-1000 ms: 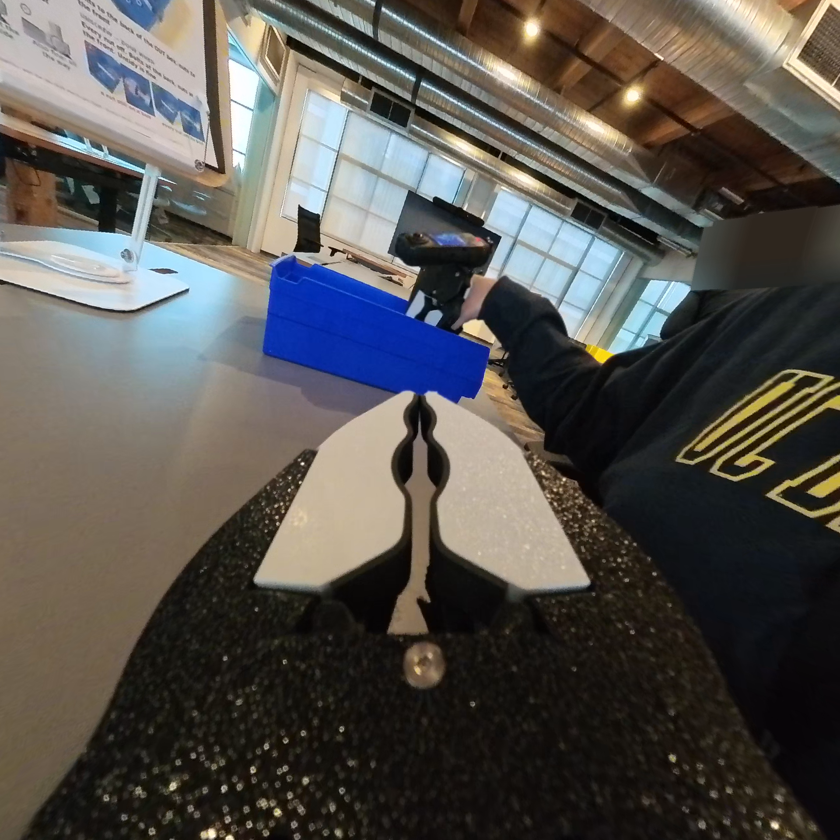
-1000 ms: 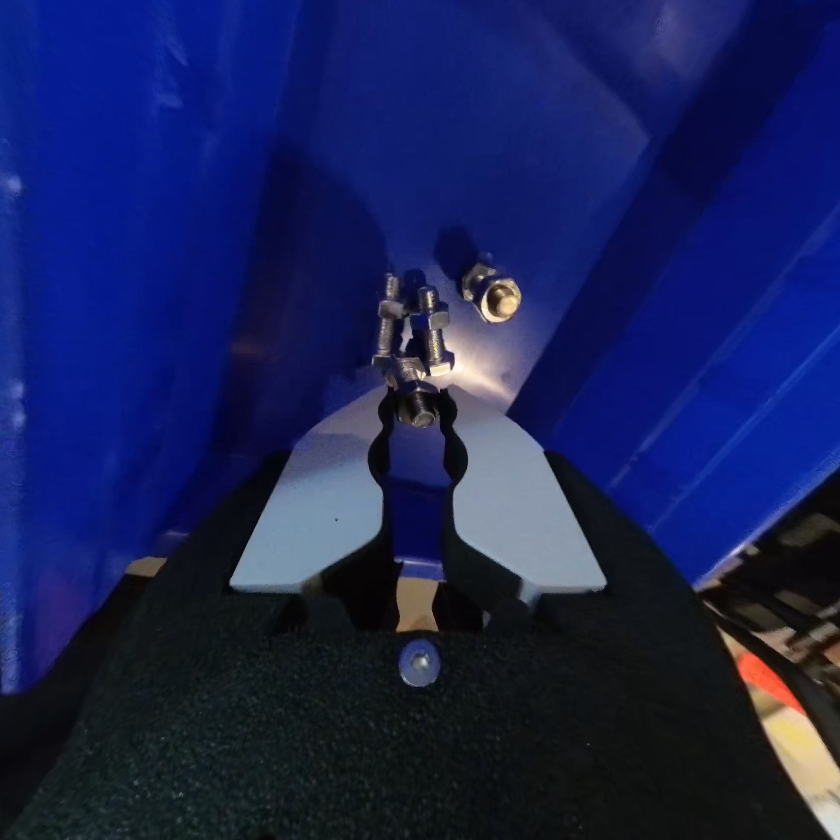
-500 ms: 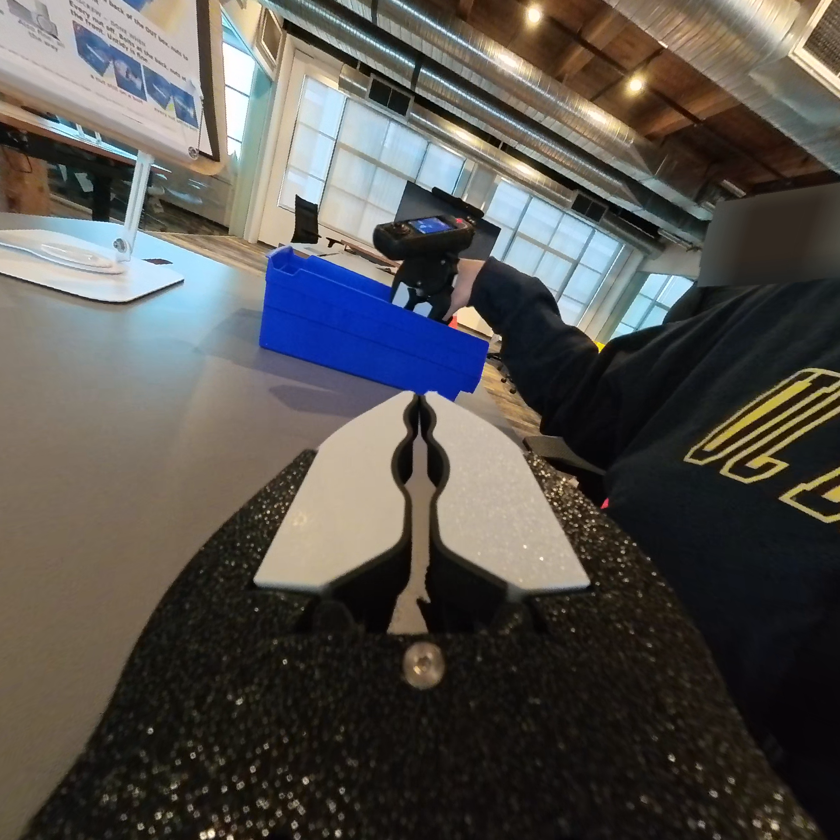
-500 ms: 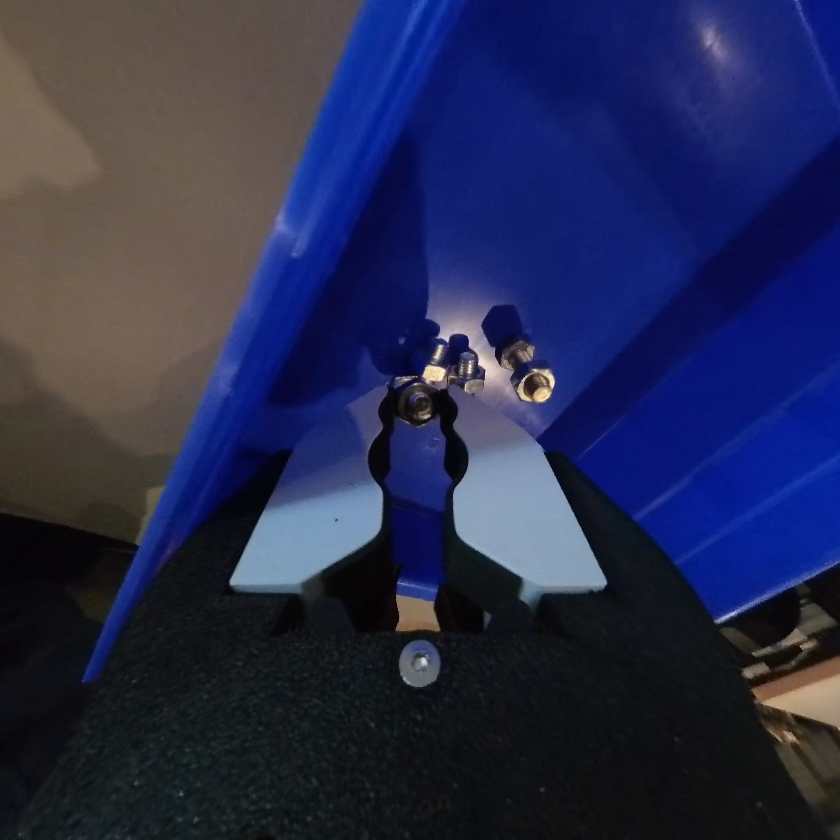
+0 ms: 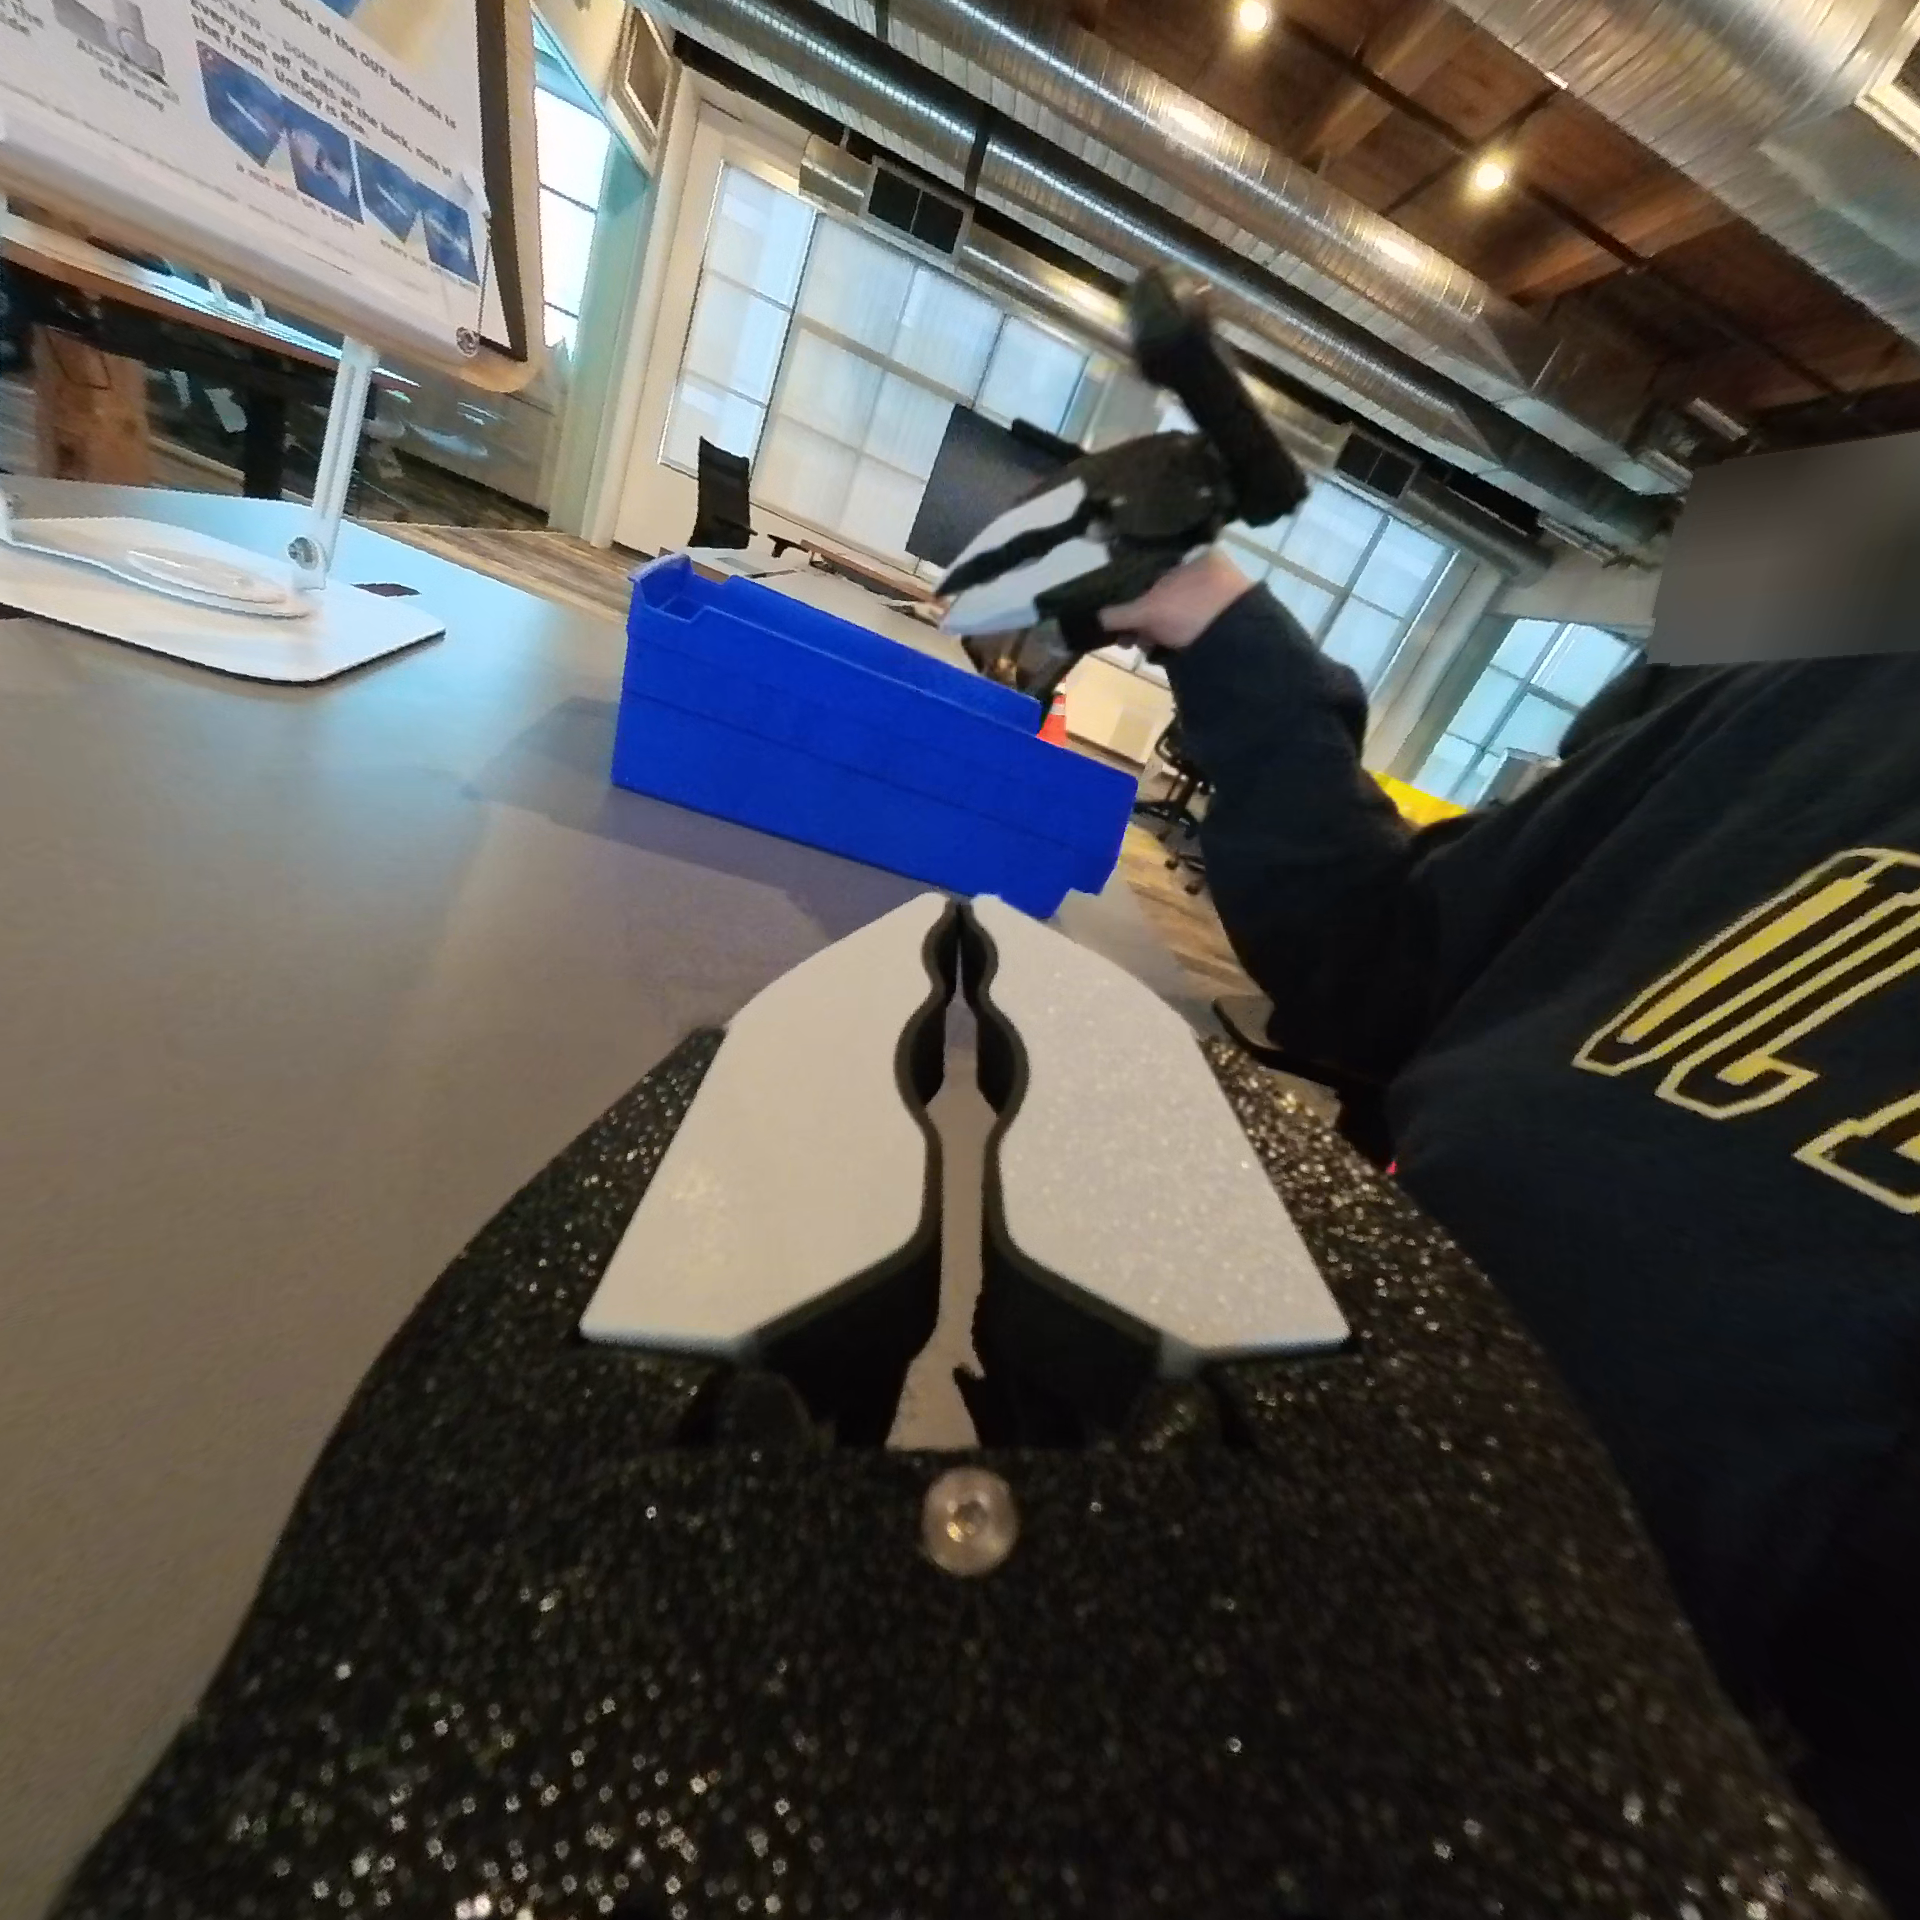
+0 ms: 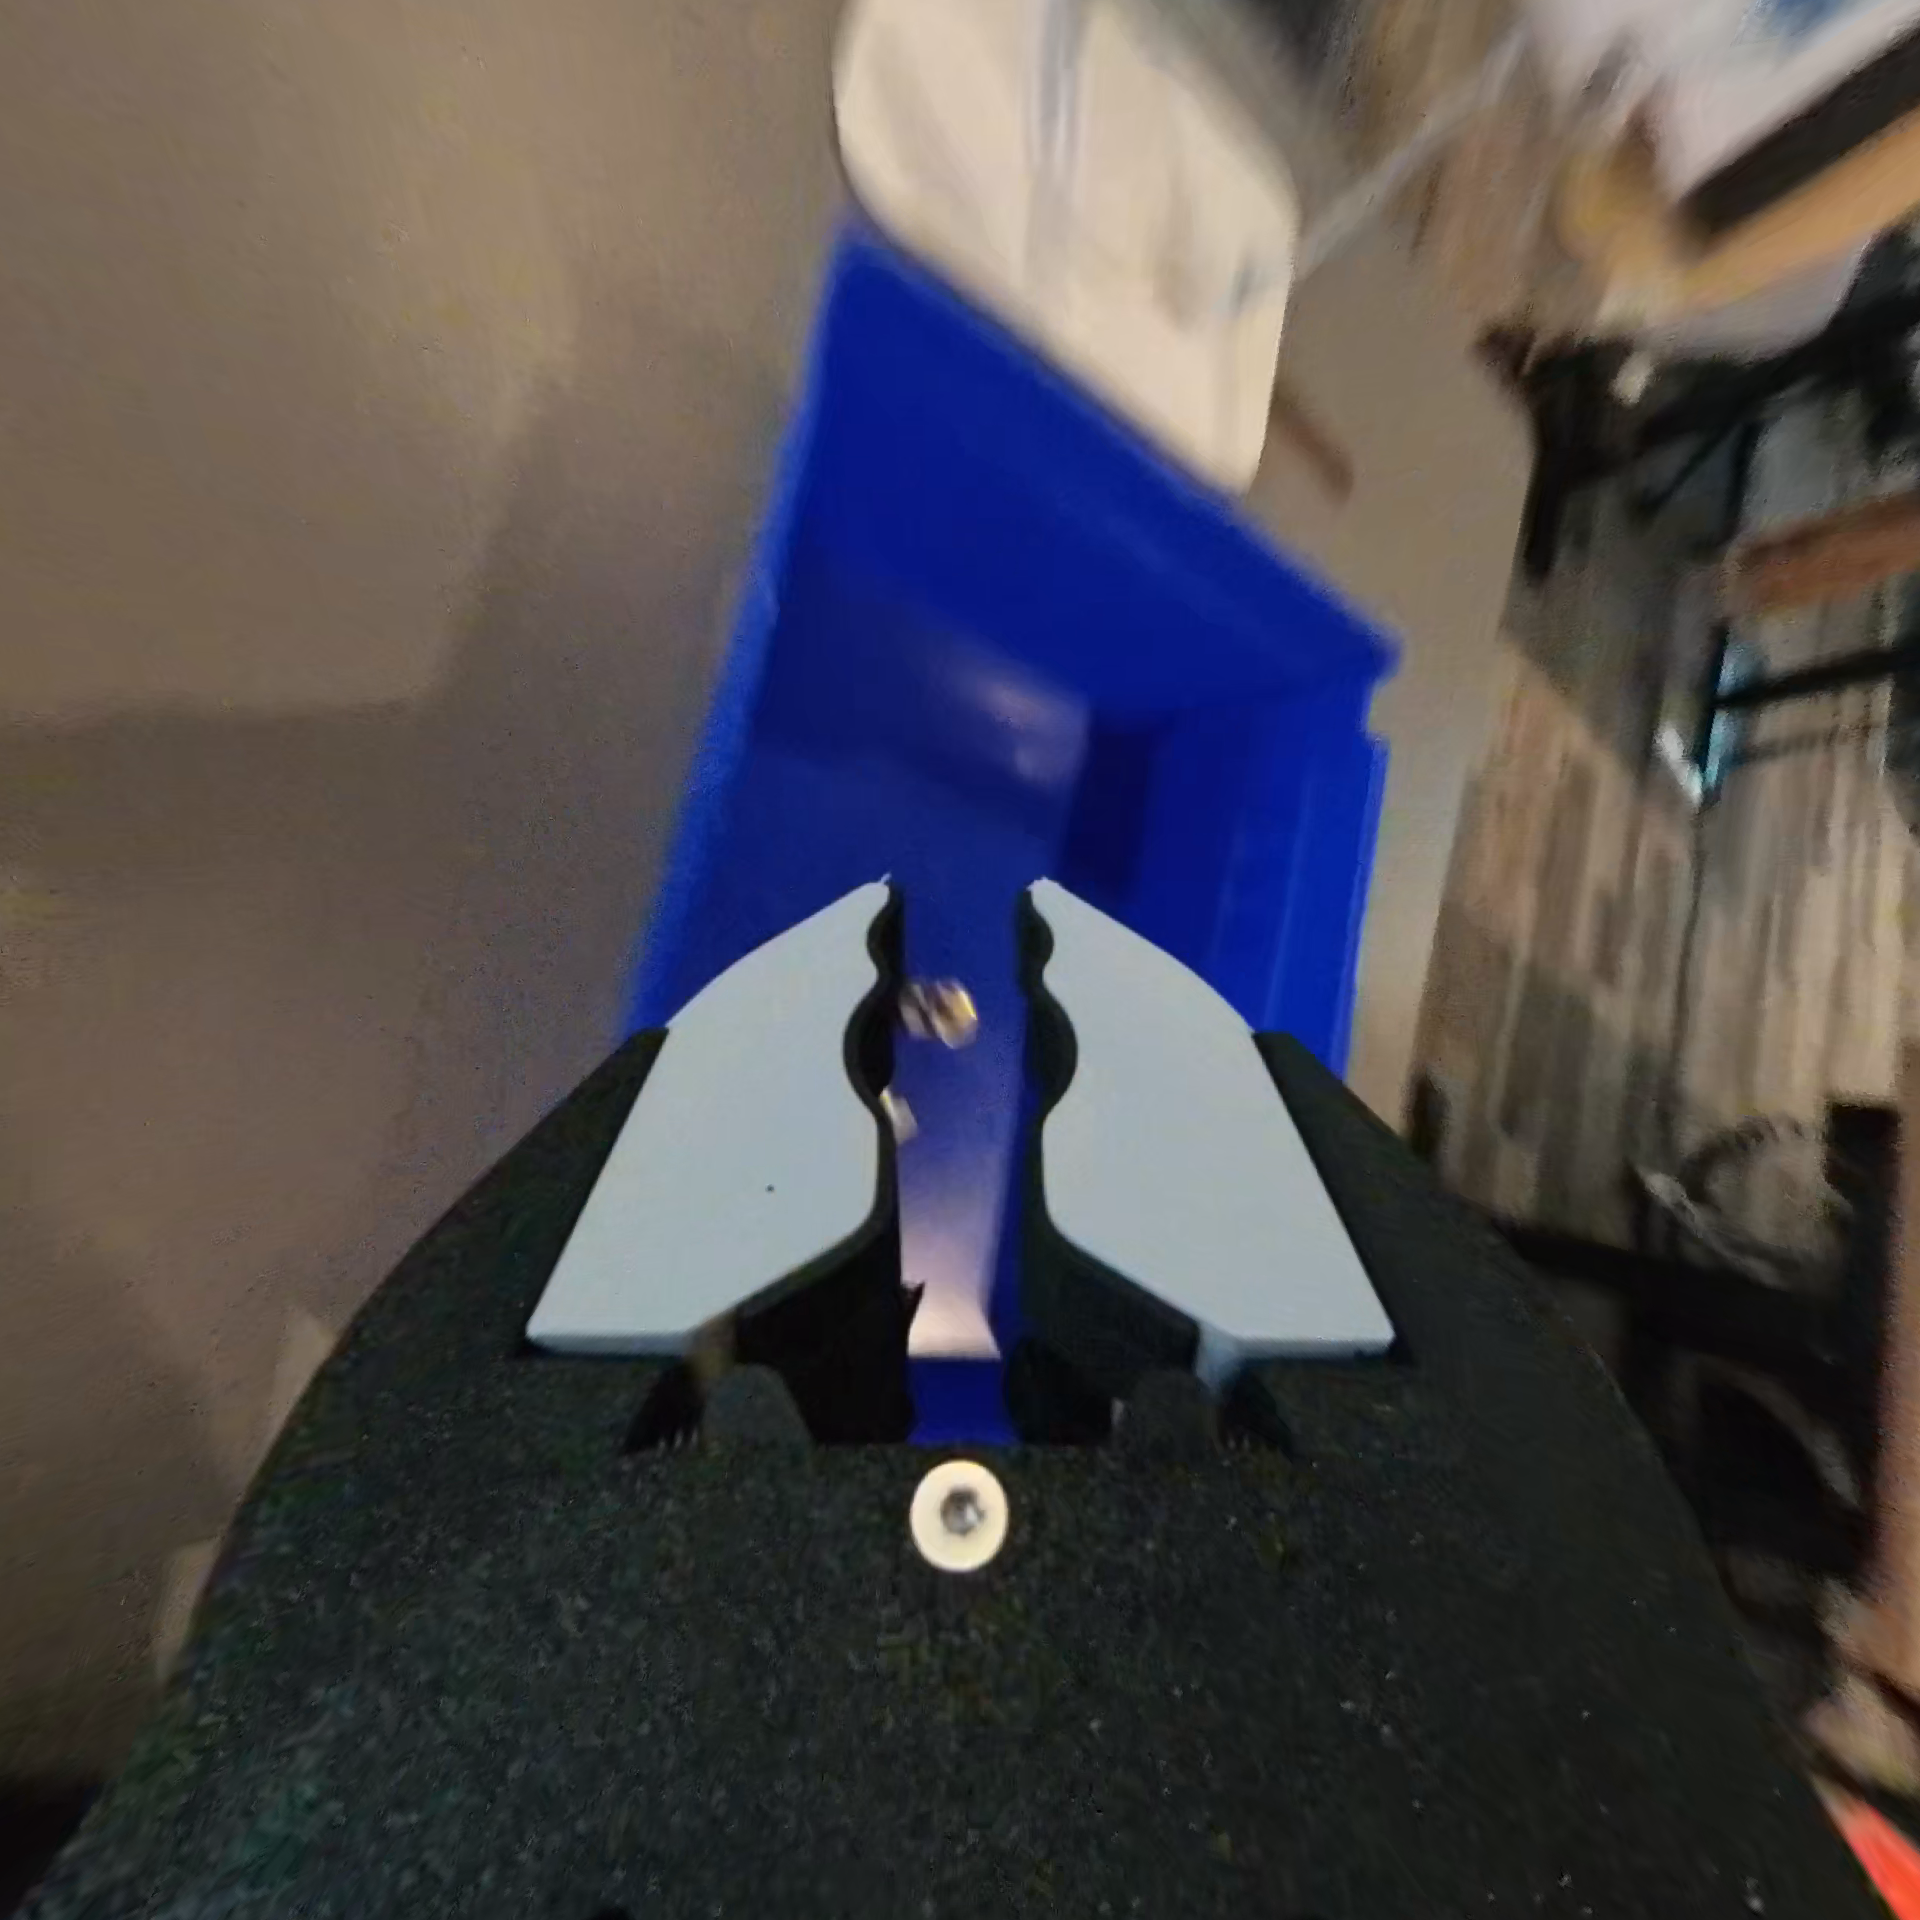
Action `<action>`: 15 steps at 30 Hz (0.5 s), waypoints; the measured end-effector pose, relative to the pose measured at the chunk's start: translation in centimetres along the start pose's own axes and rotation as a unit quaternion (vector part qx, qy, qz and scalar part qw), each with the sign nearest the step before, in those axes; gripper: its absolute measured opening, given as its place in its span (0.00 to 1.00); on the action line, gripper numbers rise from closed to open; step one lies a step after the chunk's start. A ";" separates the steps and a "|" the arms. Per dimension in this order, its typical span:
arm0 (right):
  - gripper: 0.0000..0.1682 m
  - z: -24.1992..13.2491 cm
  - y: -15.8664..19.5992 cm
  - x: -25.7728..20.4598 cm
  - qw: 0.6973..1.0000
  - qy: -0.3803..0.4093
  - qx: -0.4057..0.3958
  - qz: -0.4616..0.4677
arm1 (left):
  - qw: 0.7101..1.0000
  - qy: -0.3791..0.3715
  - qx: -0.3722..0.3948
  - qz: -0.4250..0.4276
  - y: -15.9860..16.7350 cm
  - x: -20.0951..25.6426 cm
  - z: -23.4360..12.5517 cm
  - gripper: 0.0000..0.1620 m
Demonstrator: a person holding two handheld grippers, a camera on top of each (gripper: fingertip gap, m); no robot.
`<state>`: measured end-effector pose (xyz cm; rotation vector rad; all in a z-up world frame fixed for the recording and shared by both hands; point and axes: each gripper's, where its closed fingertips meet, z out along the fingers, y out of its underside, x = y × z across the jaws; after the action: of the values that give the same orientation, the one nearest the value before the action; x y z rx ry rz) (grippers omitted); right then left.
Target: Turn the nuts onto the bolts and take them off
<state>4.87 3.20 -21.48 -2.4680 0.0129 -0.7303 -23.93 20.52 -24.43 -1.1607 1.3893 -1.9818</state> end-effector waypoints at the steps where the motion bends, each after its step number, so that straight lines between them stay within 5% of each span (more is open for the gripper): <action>1: 0.11 -0.8 -2.2 -1.1 0.997 0.000 0.070 0.019 | 1.000 -0.004 -0.001 0.001 0.0 -0.1 0.0 0.00; 6: 0.12 -3.0 -11.4 -10.8 0.918 -0.082 0.376 0.099 | 1.000 -0.028 -0.003 0.014 0.1 -0.4 0.1 0.00; 10: 0.14 -0.3 -13.3 -16.9 0.886 -0.103 0.439 0.106 | 0.998 -0.057 -0.005 0.029 0.0 -0.9 0.0 0.00; 15: 0.18 0.1 -13.7 -18.6 0.871 -0.125 0.462 0.111 | 0.995 -0.089 -0.016 0.037 -0.1 -0.9 0.4 0.00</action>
<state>-12.88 17.82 -23.75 -1.5717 -0.1226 -0.2075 -23.06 21.05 -24.60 -1.2480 1.3579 -1.7643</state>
